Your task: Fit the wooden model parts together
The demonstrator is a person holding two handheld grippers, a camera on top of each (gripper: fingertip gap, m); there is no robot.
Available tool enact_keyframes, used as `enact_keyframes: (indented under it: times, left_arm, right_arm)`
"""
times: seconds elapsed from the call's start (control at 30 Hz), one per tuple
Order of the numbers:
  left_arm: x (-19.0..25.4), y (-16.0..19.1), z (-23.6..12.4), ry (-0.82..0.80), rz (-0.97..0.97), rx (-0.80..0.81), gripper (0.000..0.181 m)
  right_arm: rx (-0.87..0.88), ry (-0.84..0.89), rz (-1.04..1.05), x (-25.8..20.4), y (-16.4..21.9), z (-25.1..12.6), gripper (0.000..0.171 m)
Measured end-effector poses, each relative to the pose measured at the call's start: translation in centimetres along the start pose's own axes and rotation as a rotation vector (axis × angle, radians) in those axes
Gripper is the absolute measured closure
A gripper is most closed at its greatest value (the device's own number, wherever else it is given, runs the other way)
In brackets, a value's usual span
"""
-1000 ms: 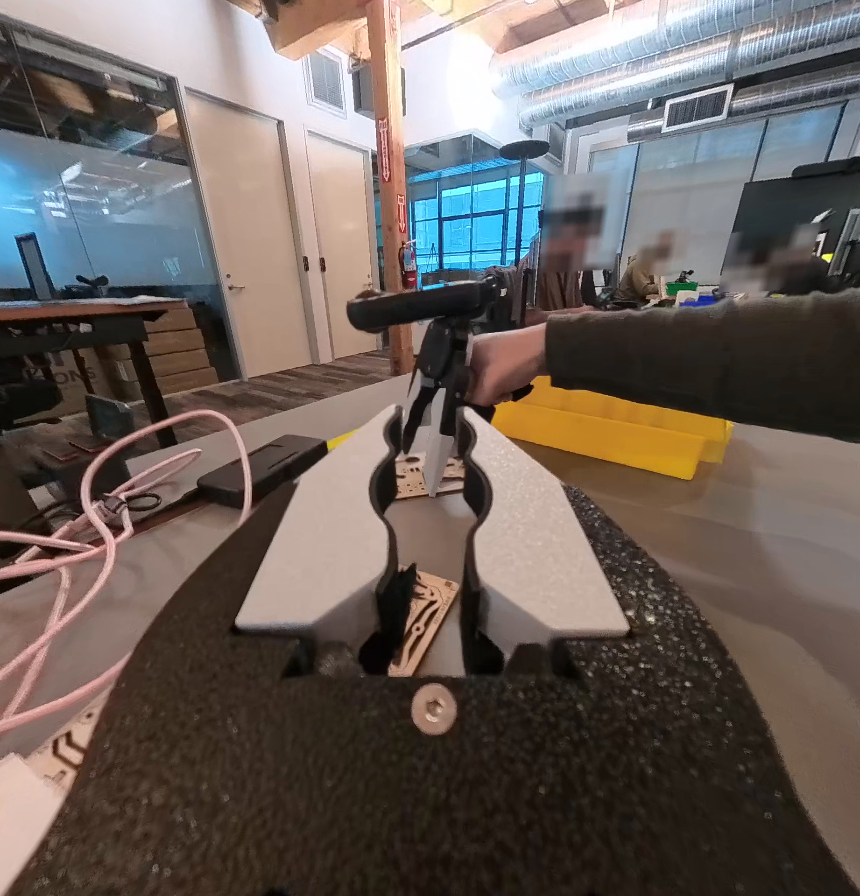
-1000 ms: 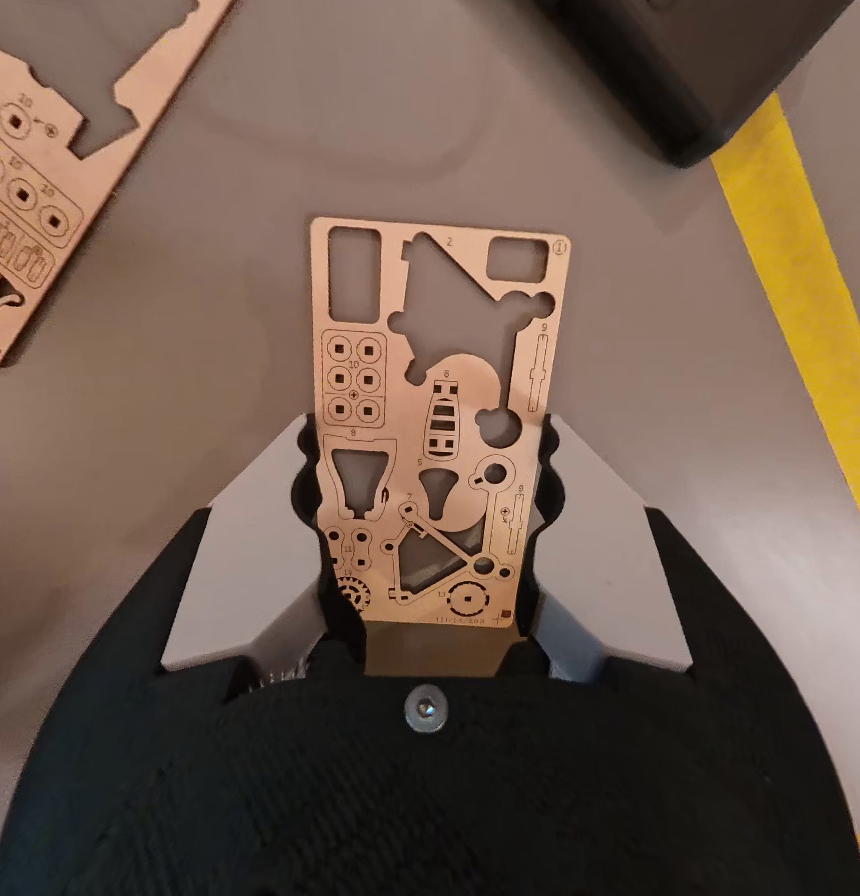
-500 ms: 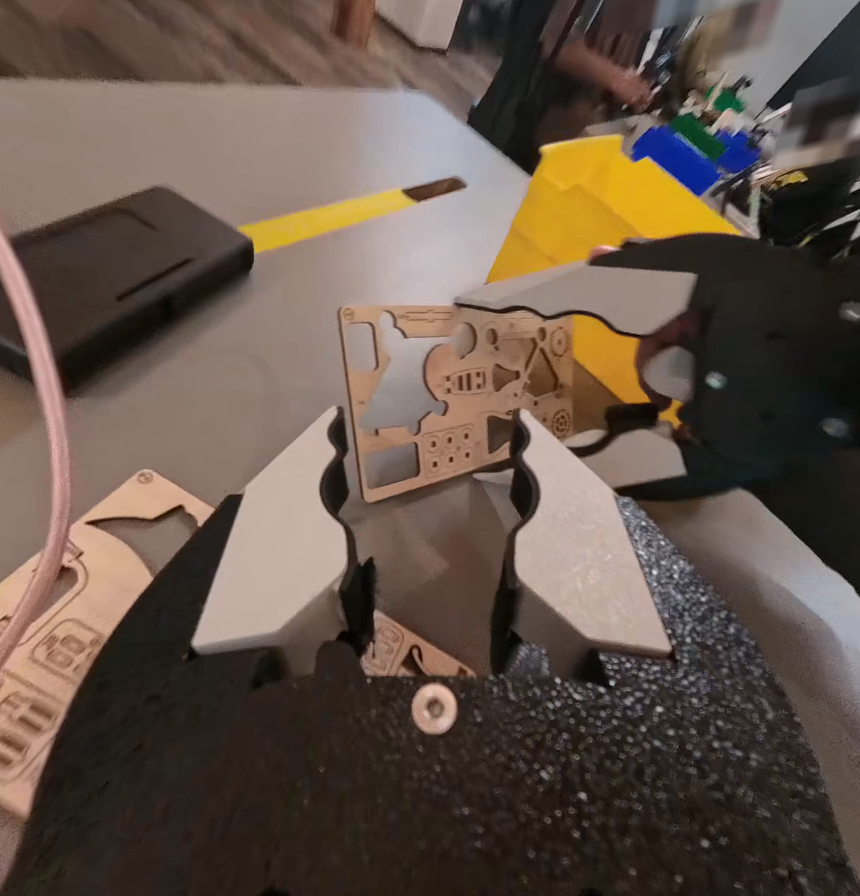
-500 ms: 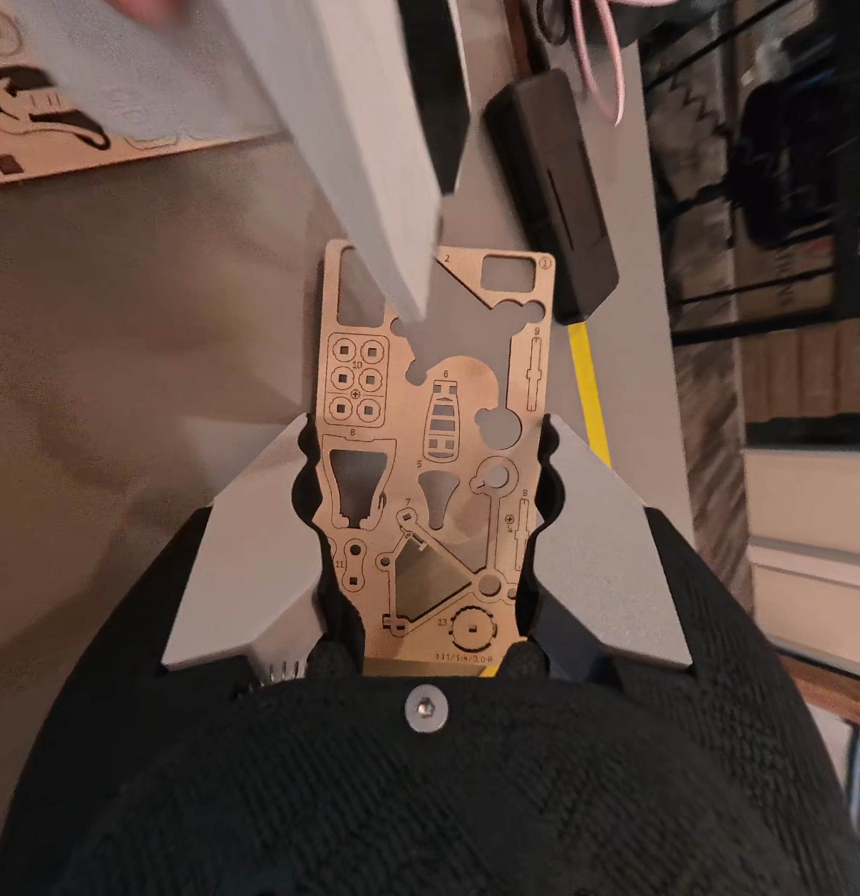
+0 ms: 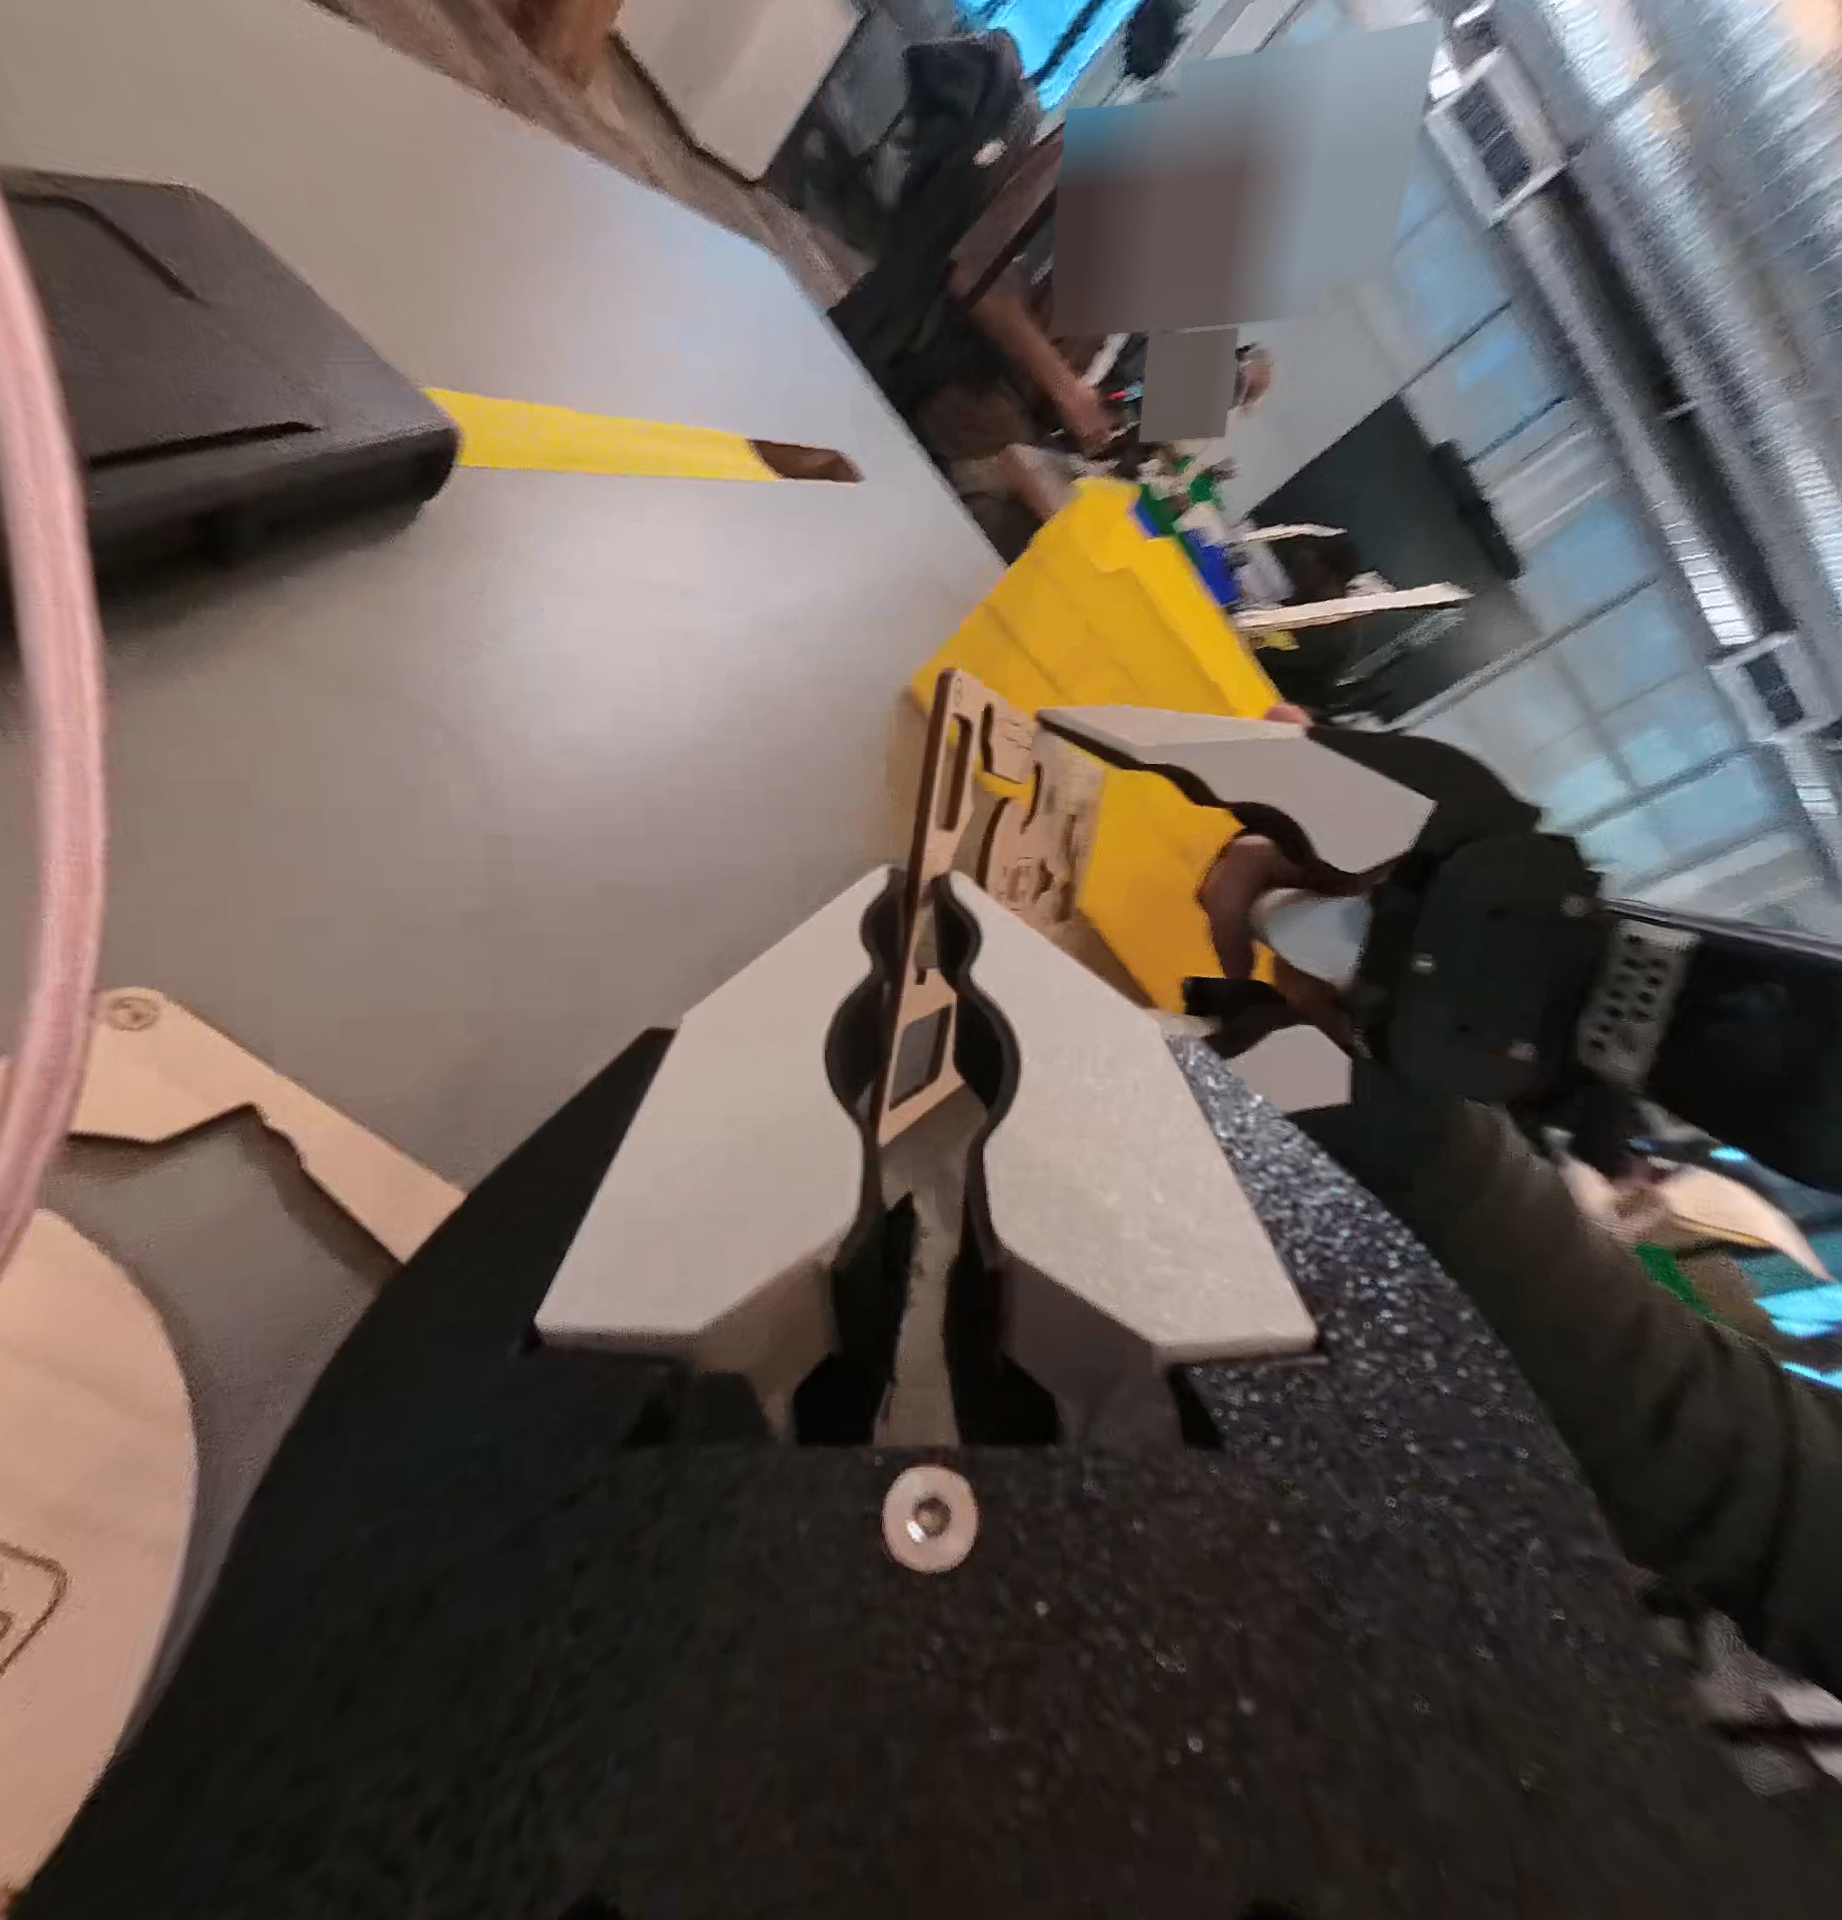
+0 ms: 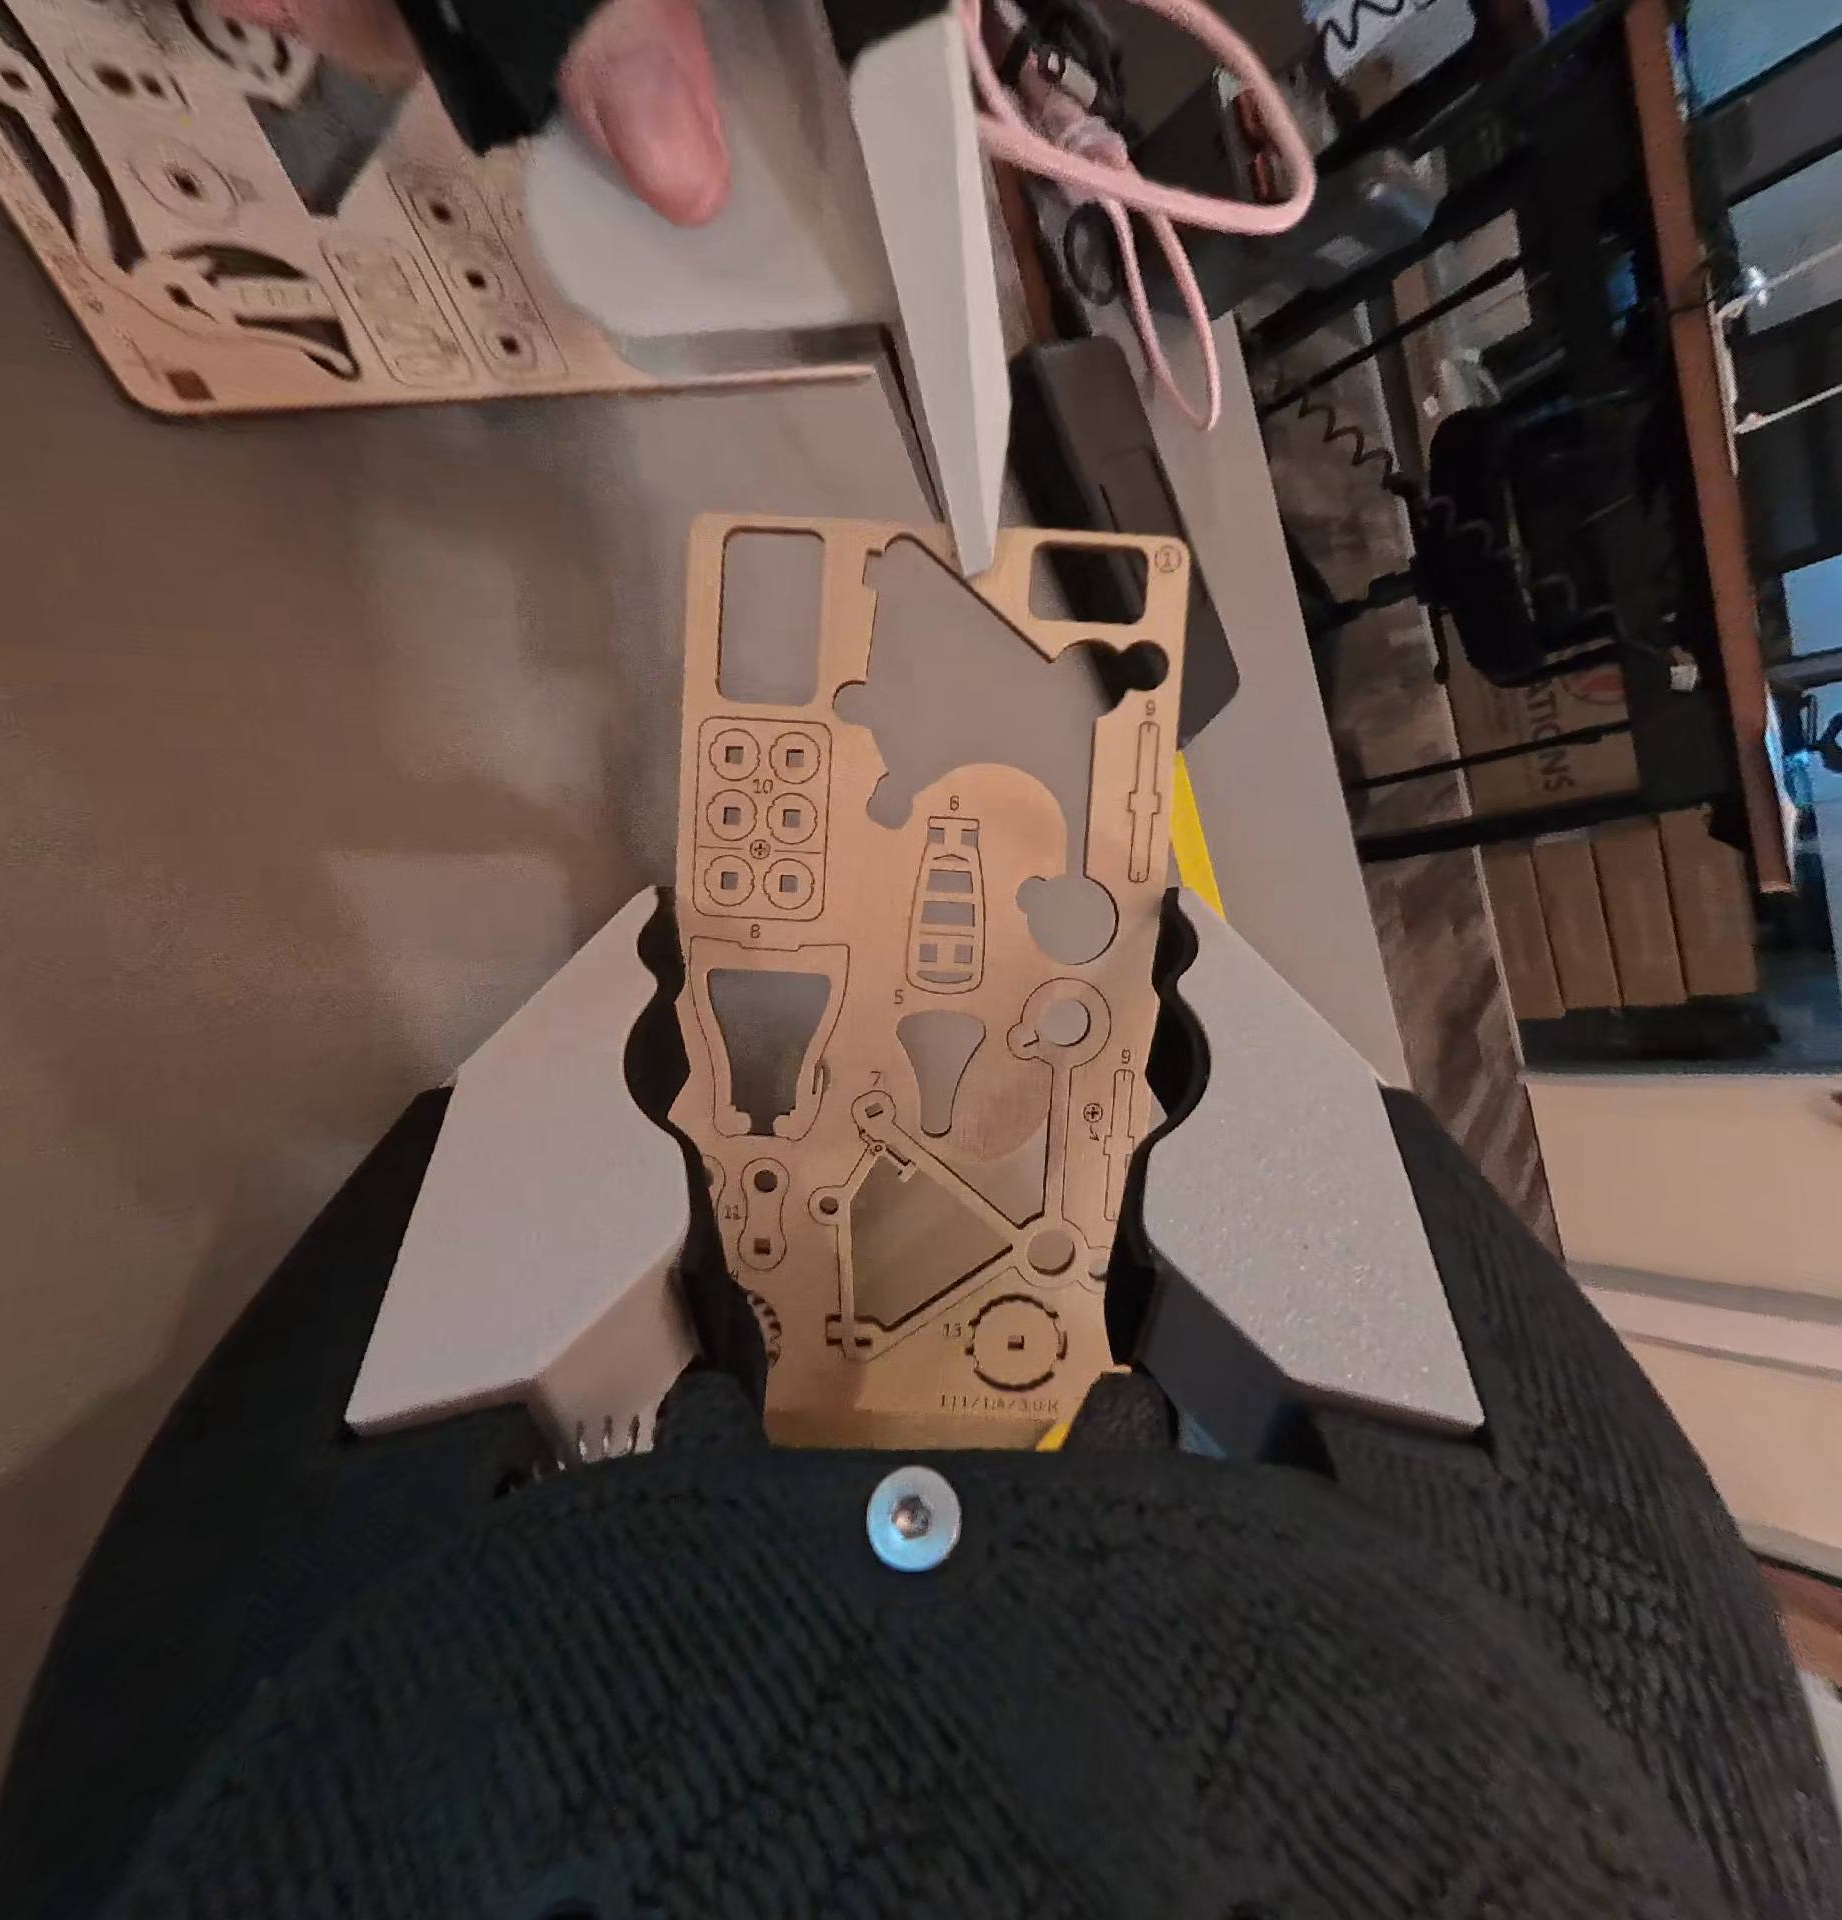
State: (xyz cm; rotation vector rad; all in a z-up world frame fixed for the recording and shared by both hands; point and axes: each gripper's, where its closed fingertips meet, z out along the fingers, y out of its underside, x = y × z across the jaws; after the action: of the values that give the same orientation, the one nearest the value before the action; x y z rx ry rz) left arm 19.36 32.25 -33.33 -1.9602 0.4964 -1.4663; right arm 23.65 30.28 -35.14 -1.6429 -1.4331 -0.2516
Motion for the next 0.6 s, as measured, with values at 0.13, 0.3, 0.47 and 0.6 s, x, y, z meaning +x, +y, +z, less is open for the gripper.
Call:
enact_keyframes:
  times: [0.13, 0.3, 0.47, 0.6]
  left_arm:
    - [3.4, -0.9, -1.7, 0.133, 0.095, 0.063, 0.181]
    - [9.0, -2.2, -6.2, 0.19, 0.417, 0.071, 0.181]
    - [13.7, -1.3, -10.7, 0.167, 0.775, -0.012, 0.181]
    - [18.5, -2.7, -13.9, 0.182, 0.914, 0.148, 0.181]
  right_arm:
    - [0.051, 0.014, 0.011, 0.2, -1.5, -2.0, 0.082]
    - [0.307, 0.004, 0.039, 1.9, -7.8, -6.7, 0.078]
    - [0.365, -0.193, 0.105, 1.7, -12.0, -9.1, 0.094]
    - [0.454, -0.441, 0.171, -0.7, -15.9, -10.2, 0.164]
